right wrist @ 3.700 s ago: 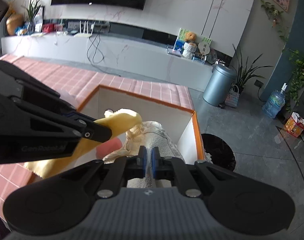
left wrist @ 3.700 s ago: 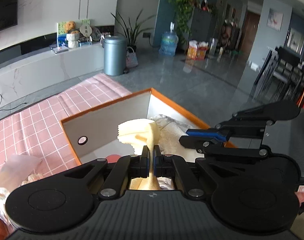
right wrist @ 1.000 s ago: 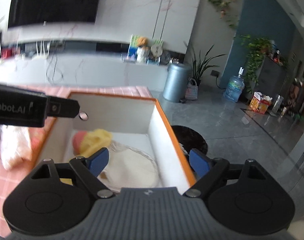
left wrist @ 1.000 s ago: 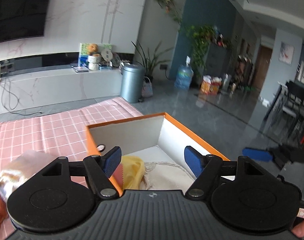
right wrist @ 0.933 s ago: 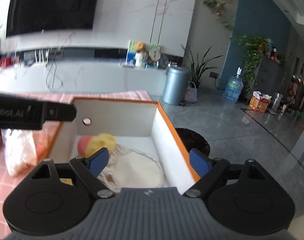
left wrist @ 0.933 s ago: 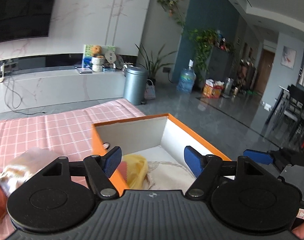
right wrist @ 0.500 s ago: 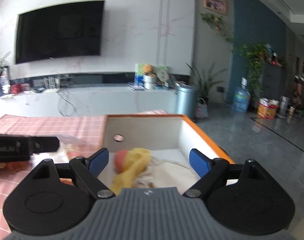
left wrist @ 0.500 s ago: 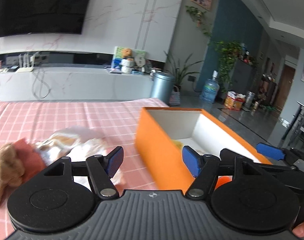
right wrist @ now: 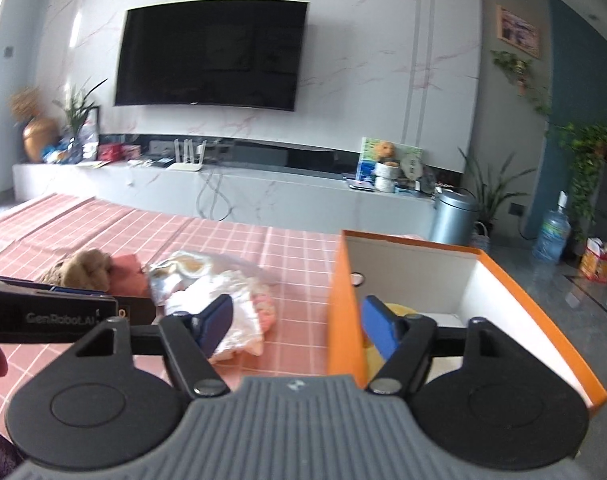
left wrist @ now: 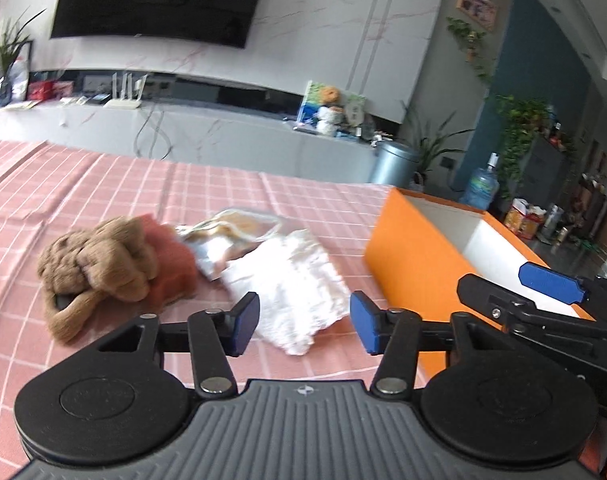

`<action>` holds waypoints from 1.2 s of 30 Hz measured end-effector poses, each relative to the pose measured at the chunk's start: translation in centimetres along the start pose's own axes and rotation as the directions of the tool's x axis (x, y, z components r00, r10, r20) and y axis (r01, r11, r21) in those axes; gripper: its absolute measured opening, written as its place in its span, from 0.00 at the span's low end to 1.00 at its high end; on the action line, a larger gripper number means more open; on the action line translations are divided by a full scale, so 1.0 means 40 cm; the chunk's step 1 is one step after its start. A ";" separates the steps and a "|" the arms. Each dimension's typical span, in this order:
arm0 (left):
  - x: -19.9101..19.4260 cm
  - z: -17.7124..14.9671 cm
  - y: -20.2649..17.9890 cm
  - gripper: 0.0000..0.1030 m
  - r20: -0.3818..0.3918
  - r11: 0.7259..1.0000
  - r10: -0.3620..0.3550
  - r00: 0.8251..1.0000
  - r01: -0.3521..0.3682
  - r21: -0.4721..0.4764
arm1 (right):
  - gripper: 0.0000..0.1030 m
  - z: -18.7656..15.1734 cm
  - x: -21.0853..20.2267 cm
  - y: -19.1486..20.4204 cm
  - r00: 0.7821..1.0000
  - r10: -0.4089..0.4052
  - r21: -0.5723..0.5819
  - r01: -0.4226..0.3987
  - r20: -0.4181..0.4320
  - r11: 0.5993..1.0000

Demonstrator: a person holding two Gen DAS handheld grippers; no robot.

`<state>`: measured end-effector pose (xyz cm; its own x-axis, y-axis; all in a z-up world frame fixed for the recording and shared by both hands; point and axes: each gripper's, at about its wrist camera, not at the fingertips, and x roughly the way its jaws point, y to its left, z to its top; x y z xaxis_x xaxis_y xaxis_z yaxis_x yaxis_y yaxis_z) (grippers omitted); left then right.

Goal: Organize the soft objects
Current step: 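Withdraw both open tools from the box back toward the table, then grasp the brown plush toy with the left tool while the right tool grasps the red sponge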

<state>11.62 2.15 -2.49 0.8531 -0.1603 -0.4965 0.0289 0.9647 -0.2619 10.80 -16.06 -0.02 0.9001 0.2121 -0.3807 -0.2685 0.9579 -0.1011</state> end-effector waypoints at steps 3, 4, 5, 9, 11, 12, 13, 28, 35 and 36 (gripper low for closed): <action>-0.004 -0.002 0.023 0.57 0.008 0.999 0.034 0.999 -0.034 -0.001 | 0.65 0.007 0.011 0.028 1.000 0.029 -0.035 -0.029 0.004 0.999; -0.003 -0.003 0.032 0.57 0.012 0.999 0.049 0.999 -0.049 0.006 | 0.65 0.009 0.020 0.037 0.999 0.037 -0.040 -0.037 -0.001 0.999; -0.003 -0.005 0.038 0.57 0.014 0.998 0.061 0.998 -0.062 0.012 | 0.65 0.009 0.026 0.046 0.999 0.046 -0.043 -0.047 -0.012 0.998; 0.001 0.003 0.074 0.62 0.040 0.988 0.151 0.988 -0.152 0.027 | 0.65 0.006 0.066 0.067 0.995 0.076 -0.041 -0.079 -0.063 0.996; 0.007 0.009 0.090 0.69 0.054 0.977 0.206 0.977 -0.208 0.038 | 0.65 0.002 0.094 0.082 0.991 0.097 -0.044 -0.101 -0.092 0.994; 0.010 0.014 0.097 0.72 0.060 0.969 0.240 0.969 -0.242 0.040 | 0.65 0.001 0.110 0.088 0.989 0.106 -0.048 -0.112 -0.107 0.993; 0.016 0.020 0.106 0.77 0.067 0.961 0.269 0.961 -0.272 0.042 | 0.65 0.001 0.125 0.096 0.986 0.112 -0.052 -0.119 -0.122 0.992; 0.167 0.090 0.185 0.84 -0.017 0.851 0.524 0.852 -0.522 0.047 | 0.65 0.034 0.306 0.210 0.963 0.191 -0.073 -0.208 -0.190 0.975; 0.170 0.074 0.207 0.65 -0.019 0.870 0.491 0.871 -0.490 0.057 | 0.65 0.031 0.355 0.237 0.954 0.211 -0.076 -0.232 -0.215 0.970; 0.163 0.074 0.208 0.59 -0.013 0.873 0.485 0.874 -0.484 0.056 | 0.65 0.033 0.360 0.242 0.952 0.217 -0.075 -0.238 -0.215 0.968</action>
<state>18.98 9.74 -5.44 0.7531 0.3251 -0.5720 -0.3584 0.9318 0.0577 21.62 -3.49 -5.25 0.7250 0.3683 -0.5821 -0.4996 0.8629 -0.0763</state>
